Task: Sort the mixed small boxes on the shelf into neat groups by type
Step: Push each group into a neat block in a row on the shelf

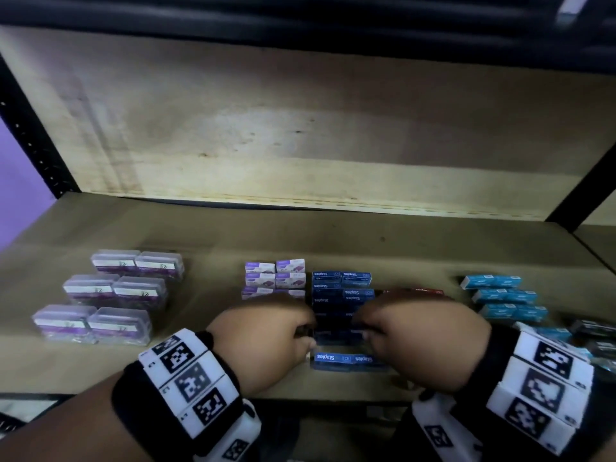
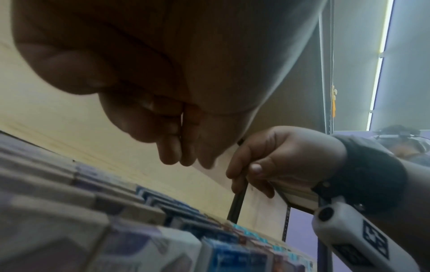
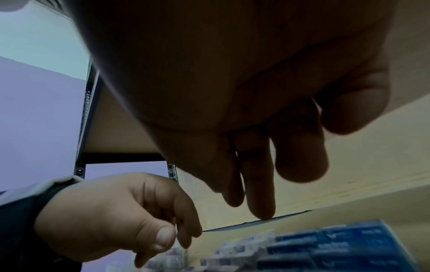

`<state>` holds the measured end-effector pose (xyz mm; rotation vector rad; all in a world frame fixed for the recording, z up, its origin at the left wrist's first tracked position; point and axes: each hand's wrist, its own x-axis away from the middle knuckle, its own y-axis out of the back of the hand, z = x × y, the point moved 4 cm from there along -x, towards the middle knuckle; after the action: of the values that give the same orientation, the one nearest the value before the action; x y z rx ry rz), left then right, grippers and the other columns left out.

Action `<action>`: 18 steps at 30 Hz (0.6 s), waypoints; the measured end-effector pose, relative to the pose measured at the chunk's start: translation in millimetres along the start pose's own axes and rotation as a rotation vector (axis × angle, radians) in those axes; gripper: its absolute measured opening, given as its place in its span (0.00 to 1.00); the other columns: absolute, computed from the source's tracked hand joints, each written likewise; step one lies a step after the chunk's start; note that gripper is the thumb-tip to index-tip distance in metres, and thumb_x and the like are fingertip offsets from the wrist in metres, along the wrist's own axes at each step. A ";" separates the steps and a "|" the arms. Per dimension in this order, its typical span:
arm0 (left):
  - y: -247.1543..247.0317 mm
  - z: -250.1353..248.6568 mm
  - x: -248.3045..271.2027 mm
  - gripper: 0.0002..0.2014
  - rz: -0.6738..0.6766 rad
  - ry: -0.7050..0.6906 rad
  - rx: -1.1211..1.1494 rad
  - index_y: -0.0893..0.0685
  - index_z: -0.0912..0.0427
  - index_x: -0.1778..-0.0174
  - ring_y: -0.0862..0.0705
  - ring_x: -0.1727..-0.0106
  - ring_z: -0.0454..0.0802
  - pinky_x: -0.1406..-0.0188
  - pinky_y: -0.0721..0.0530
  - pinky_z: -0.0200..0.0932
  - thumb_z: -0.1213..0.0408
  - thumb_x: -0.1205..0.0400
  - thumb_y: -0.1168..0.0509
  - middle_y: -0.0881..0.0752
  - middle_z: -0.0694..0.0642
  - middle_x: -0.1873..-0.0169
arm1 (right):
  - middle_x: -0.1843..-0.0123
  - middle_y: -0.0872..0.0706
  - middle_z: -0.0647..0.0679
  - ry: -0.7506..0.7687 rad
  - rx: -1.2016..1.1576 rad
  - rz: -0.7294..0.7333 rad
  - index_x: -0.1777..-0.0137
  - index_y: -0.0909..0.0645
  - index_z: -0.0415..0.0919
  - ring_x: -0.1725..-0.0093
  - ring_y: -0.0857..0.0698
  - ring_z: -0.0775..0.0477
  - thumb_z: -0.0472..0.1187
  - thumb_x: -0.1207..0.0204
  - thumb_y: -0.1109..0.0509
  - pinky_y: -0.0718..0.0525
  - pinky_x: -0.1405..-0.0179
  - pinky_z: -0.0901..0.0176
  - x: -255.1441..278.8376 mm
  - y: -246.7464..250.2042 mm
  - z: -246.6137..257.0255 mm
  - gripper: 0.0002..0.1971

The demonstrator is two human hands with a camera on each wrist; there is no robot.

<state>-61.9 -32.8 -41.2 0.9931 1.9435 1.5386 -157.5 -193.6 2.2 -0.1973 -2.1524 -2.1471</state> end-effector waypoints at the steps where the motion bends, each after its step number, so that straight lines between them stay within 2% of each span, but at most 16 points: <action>1: 3.8 3.8 1.3 0.17 -0.005 0.016 0.008 0.28 0.32 0.37 0.17 0.45 0.40 0.66 0.32 0.37 0.37 0.21 0.39 0.17 0.37 0.43 | 0.48 0.14 0.56 -0.008 -0.021 -0.012 0.39 0.22 0.58 0.51 0.14 0.49 0.56 0.25 0.45 0.15 0.51 0.53 0.6 5.6 2.1 0.18; 3: 11.9 12.7 5.9 0.19 -0.034 0.042 0.025 0.33 0.29 0.34 0.18 0.44 0.39 0.68 0.34 0.37 0.37 0.21 0.40 0.18 0.36 0.42 | 0.45 0.14 0.58 -0.010 -0.050 -0.033 0.36 0.24 0.62 0.48 0.15 0.53 0.57 0.25 0.45 0.16 0.49 0.55 -0.2 14.1 7.5 0.19; 6: 25.1 29.0 14.1 0.19 -0.091 0.065 0.052 0.32 0.29 0.36 0.19 0.44 0.40 0.64 0.28 0.37 0.35 0.22 0.40 0.19 0.38 0.43 | 0.44 0.15 0.59 0.014 -0.072 -0.043 0.35 0.27 0.63 0.47 0.16 0.55 0.57 0.23 0.44 0.17 0.48 0.56 -4.1 22.3 17.5 0.17; 8: 35.1 43.2 20.7 0.19 -0.121 0.063 0.069 0.26 0.32 0.37 0.18 0.44 0.42 0.55 0.20 0.41 0.36 0.24 0.42 0.18 0.40 0.44 | 0.44 0.15 0.59 0.047 -0.093 -0.016 0.36 0.26 0.63 0.46 0.16 0.56 0.57 0.23 0.43 0.18 0.46 0.55 -10.8 26.9 28.0 0.16; 10: 46.0 60.6 28.0 0.22 -0.145 0.085 0.082 0.21 0.34 0.38 0.17 0.44 0.42 0.47 0.17 0.44 0.36 0.26 0.43 0.17 0.40 0.43 | 0.44 0.15 0.59 0.092 -0.100 0.020 0.37 0.24 0.61 0.46 0.17 0.57 0.57 0.22 0.41 0.18 0.46 0.55 -20.6 32.4 42.0 0.16; 13: 62.4 87.1 38.3 0.19 -0.150 0.112 0.110 0.18 0.36 0.42 0.15 0.49 0.43 0.50 0.16 0.45 0.39 0.27 0.41 0.15 0.41 0.49 | 0.47 0.16 0.58 0.131 -0.110 0.048 0.38 0.24 0.59 0.49 0.17 0.56 0.59 0.24 0.41 0.18 0.48 0.53 -38.1 42.2 63.3 0.16; 15: 74.4 108.7 47.0 0.17 -0.173 0.135 0.110 0.17 0.39 0.45 0.16 0.53 0.39 0.53 0.18 0.40 0.40 0.27 0.40 0.14 0.40 0.54 | 0.47 0.16 0.57 0.164 -0.106 0.057 0.38 0.23 0.59 0.50 0.17 0.57 0.58 0.24 0.39 0.18 0.49 0.53 -53.3 49.0 80.3 0.16; 18: 92.7 147.5 60.4 0.05 -0.213 0.184 0.107 0.17 0.34 0.54 0.19 0.56 0.29 0.56 0.24 0.31 0.43 0.24 0.33 0.18 0.31 0.60 | 0.46 0.16 0.64 0.187 -0.145 0.079 0.37 0.25 0.65 0.52 0.18 0.63 0.59 0.27 0.39 0.17 0.50 0.55 -78.7 61.4 106.8 0.18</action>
<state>31.8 116.2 13.6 0.6788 2.1990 1.4617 -67.6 -88.7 49.9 -0.0856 -1.8604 -2.1821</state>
